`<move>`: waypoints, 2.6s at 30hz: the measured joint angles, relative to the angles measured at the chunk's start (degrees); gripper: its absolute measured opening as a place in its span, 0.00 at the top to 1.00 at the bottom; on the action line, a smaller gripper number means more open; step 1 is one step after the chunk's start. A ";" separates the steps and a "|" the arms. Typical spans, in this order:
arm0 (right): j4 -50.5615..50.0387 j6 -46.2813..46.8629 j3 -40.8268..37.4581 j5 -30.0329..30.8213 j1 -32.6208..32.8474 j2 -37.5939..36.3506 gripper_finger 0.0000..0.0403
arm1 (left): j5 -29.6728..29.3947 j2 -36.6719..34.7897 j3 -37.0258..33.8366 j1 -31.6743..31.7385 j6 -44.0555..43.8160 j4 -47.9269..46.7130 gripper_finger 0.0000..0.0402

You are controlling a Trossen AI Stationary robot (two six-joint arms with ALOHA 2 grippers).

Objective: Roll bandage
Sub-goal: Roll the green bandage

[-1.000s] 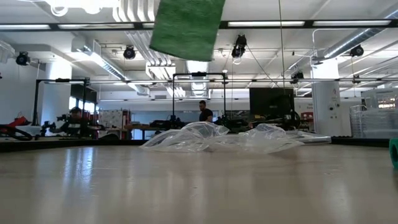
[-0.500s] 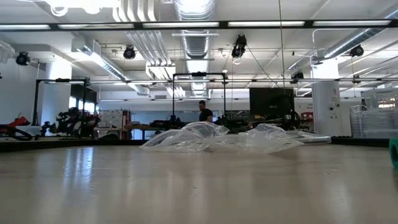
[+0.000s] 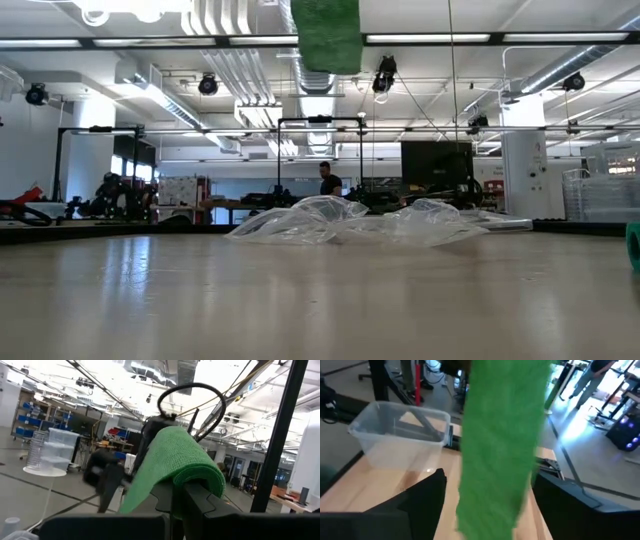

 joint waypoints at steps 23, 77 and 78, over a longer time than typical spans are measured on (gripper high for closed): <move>-7.40 -2.59 0.00 -0.80 1.15 2.05 1.00 | 0.15 -3.02 -0.07 -0.35 -0.40 -2.76 0.98; 13.45 23.57 0.05 -23.89 6.77 -1.36 1.00 | -15.12 9.07 -0.07 4.70 37.48 -8.66 1.00; 13.52 23.90 0.05 -23.91 6.09 -1.44 1.00 | -15.10 9.49 -0.07 4.69 37.48 -8.67 1.00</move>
